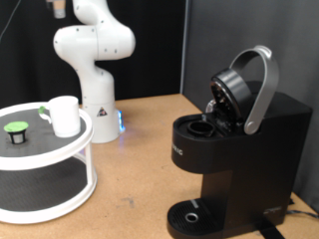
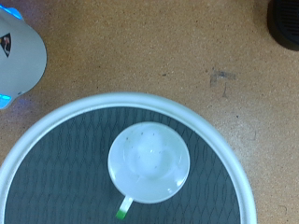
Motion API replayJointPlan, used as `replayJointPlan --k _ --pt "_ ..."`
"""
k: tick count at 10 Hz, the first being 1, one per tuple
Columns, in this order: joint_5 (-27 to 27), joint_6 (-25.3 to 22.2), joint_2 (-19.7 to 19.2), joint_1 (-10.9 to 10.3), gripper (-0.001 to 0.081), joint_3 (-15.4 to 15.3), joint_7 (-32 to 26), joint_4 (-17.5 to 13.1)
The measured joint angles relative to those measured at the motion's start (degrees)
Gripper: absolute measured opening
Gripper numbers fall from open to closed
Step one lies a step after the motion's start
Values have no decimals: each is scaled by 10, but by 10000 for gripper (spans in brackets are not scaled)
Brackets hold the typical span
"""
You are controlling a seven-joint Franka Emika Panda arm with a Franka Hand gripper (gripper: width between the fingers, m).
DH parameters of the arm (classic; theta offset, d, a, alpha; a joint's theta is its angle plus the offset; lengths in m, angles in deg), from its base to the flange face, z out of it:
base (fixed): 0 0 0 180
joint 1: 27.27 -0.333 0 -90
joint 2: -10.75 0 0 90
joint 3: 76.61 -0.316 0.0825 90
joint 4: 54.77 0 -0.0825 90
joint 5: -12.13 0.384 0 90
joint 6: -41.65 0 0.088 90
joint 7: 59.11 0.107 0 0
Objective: Make a cup of coffee with the keurig machine
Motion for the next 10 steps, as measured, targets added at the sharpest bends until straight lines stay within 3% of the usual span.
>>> replayJointPlan --k 6,10 --pt "-66 25 0 17 801 90 -73 -3" --pt "-71 30 -5 15 801 100 -93 -2"
